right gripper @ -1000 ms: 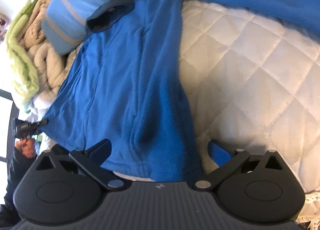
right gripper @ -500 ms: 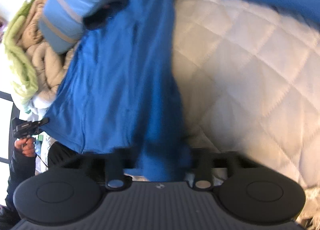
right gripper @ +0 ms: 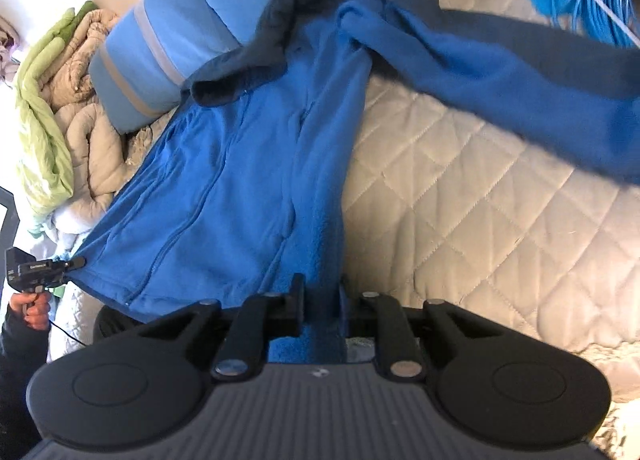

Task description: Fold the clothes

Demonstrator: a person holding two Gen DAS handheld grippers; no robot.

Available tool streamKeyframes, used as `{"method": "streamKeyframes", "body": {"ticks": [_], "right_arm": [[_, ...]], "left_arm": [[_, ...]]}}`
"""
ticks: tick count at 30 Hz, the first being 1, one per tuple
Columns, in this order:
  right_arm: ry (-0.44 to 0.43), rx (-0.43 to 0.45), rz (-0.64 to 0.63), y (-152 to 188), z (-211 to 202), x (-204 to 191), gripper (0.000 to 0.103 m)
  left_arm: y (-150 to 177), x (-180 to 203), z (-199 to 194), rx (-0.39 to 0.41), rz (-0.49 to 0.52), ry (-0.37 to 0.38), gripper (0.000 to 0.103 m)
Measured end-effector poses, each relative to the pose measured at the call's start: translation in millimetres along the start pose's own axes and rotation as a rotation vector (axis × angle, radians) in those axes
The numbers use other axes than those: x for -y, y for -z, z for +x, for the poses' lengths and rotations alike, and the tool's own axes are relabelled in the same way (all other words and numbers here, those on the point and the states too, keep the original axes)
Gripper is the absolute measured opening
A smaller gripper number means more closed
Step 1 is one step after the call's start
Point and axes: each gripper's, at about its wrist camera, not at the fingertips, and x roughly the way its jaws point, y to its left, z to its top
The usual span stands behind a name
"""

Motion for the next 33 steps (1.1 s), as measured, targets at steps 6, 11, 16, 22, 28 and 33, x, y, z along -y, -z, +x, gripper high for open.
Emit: {"method": "streamKeyframes", "body": {"ticks": [6, 11, 16, 22, 28, 33], "right_arm": [[0.044, -0.027, -0.047, 4.6, -11.0, -18.0, 0.016], [0.054, -0.047, -0.054, 13.3, -15.1, -20.9, 0.016], [0.072, -0.088, -0.074, 22.4, -3.3, -25.2, 0.017], [0.154, -0.067, -0.123, 26.6, 0.1, -31.1, 0.096], [0.241, 0.079, -0.253, 30.8, -15.6, -50.2, 0.103], [0.27, 0.135, -0.282, 24.5, -13.0, -58.4, 0.103]], "left_arm": [[10.8, 2.3, -7.6, -0.016, 0.014, -0.004, 0.01], [17.4, -1.1, -8.2, -0.04, 0.031, -0.025, 0.01], [20.1, -9.5, 3.5, -0.07, 0.024, -0.069, 0.016], [16.4, -20.0, -3.1, -0.026, -0.006, -0.144, 0.037], [8.4, -4.4, -18.6, 0.147, 0.043, -0.207, 0.062], [3.3, 27.9, -8.8, 0.183, 0.158, -0.254, 0.073]]}}
